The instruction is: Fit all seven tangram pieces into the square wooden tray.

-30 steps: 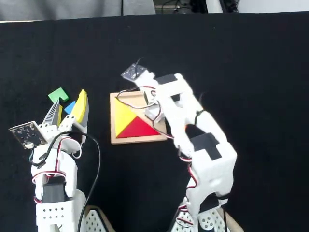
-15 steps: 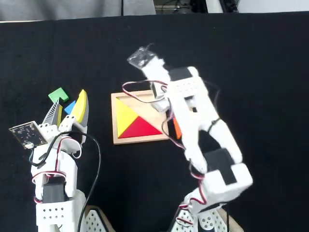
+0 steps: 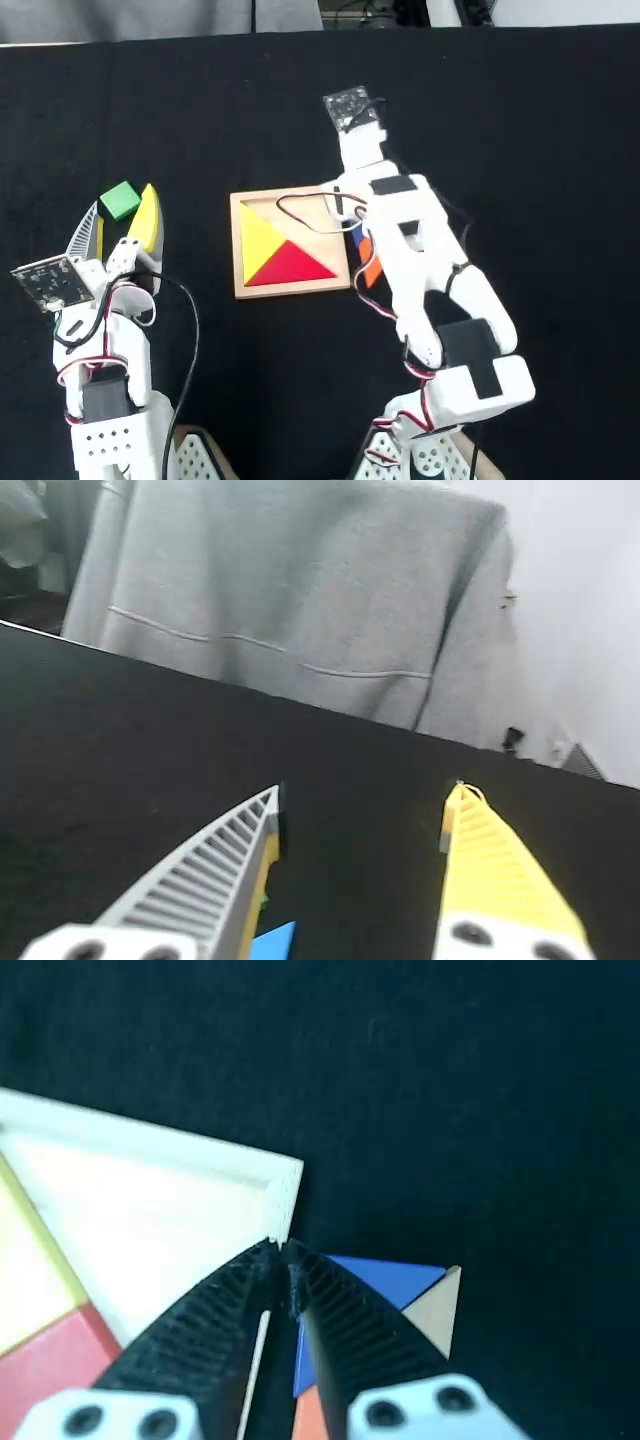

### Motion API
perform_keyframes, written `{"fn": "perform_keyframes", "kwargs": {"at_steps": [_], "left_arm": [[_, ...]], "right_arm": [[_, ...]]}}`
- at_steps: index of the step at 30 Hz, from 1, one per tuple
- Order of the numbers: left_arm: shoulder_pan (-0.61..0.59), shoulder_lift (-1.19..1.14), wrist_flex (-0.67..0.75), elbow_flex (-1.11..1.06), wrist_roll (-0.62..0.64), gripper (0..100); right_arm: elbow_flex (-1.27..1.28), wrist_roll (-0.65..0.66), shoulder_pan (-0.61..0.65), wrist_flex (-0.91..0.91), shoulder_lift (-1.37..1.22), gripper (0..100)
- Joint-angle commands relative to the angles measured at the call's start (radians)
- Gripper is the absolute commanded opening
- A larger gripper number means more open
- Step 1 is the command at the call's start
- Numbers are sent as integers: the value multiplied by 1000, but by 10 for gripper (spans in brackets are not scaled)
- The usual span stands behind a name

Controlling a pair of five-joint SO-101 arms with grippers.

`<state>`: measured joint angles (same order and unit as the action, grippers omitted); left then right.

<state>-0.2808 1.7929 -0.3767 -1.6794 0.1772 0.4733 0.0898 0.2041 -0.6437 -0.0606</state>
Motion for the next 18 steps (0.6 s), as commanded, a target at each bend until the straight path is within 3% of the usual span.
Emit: {"fn": "perform_keyframes", "kwargs": {"at_steps": [1,5,7,14,18], "left_arm": [[102,6,-137,79,-23,263],[278,6,-245,111,-118,263],[286,6,-275,127,-137,263],[189,5,-591,380,-143,263],[67,-37,-628,427,-242,263]], "right_arm": [[-8,-12,-14,55,-4,12],[-12,-8,-31,84,-33,12],[-10,-12,-49,83,-28,12],[-12,-15,-97,87,-19,12],[-10,-15,-97,89,-19,12]]}}
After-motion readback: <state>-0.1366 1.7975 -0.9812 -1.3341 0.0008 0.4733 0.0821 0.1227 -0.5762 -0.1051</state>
